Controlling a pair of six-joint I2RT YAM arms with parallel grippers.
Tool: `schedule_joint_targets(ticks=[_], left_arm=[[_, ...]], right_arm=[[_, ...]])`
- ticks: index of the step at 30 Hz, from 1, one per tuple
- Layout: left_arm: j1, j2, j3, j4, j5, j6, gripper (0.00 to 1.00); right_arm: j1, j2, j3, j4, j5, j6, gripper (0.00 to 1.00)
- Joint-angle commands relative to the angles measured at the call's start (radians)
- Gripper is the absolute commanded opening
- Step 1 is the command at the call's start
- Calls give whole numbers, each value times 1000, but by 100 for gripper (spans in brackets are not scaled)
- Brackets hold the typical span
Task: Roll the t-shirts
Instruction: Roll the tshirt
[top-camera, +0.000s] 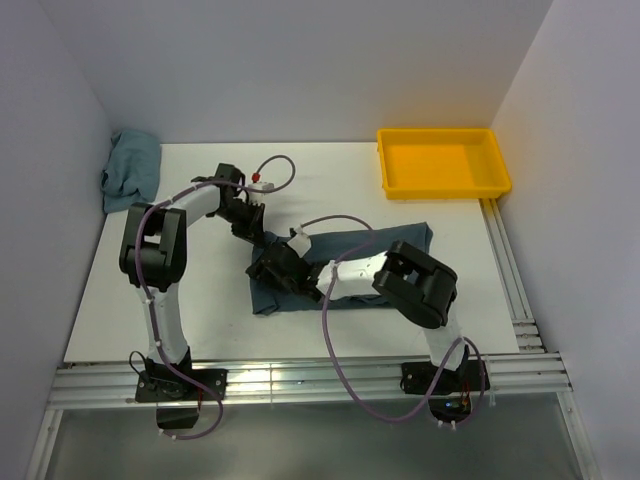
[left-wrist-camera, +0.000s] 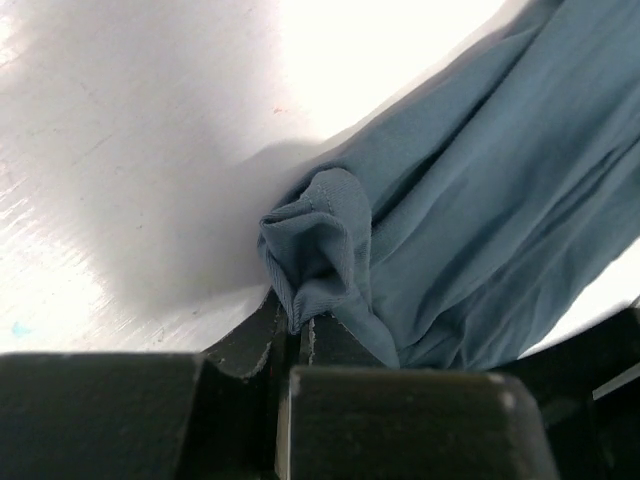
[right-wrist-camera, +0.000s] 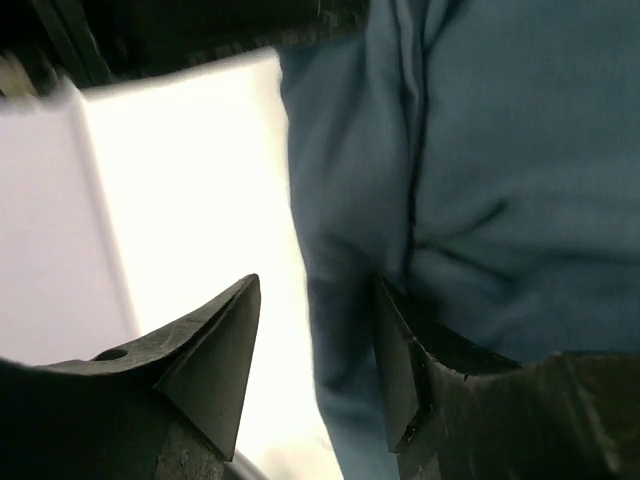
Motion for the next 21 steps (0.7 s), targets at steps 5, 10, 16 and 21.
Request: schedule_joint_targets(ticks=[5,10,16,21], left_arm=[[-4,-13,45,-61,-177,8,0],[-9,-8,57,-74,-197,-1,0],[-18,3,85,-94,-210,-11,0],[-29,15,100,-103,-219,-14,0]], right_arm=[[103,-36,147,-489,195,-77,56],[149,-51,179,-592,238,-74,56],[184,-39,171,-581,206,-59,54],[204,-50,147,-502,175,-54,53]])
